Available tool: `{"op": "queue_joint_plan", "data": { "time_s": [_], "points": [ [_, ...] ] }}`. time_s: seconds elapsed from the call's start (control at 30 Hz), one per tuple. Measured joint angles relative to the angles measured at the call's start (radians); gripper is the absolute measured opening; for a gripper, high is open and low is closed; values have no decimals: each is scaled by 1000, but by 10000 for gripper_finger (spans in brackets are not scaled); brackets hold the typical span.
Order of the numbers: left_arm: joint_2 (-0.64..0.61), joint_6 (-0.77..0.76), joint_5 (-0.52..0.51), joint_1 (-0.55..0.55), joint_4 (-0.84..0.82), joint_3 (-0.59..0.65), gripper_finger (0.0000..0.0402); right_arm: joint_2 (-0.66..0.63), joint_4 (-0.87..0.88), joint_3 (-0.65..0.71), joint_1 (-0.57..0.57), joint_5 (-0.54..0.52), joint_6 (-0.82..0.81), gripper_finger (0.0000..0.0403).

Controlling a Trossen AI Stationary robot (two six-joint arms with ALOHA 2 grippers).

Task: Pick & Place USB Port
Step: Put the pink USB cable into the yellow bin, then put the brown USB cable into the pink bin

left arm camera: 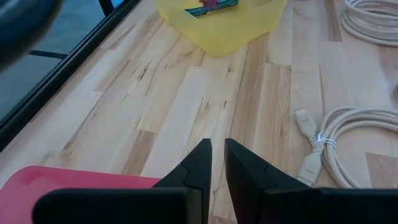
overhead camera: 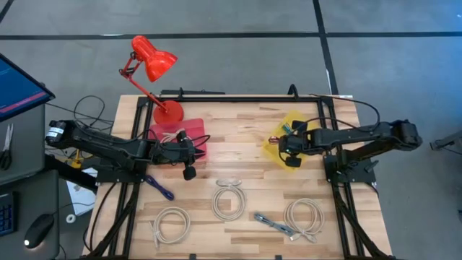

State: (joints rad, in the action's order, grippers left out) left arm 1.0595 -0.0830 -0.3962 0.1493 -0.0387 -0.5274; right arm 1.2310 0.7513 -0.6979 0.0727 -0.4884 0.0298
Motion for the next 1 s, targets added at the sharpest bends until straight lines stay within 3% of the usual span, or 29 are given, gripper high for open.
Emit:
{"op": "queue_joint_plan", "data": {
  "time_s": [0.23, 0.6, 1.0],
  "points": [
    [0, 0, 0, 0, 0, 0, 43, -1, -1, 0, 1, 101, 22, 0],
    [0, 0, 0, 0, 0, 0, 43, 1, 0, 0, 1, 106, 25, 3],
    [0, 0, 0, 0, 0, 0, 43, 1, -1, 0, 1, 101, 24, 92]
  ]
}}
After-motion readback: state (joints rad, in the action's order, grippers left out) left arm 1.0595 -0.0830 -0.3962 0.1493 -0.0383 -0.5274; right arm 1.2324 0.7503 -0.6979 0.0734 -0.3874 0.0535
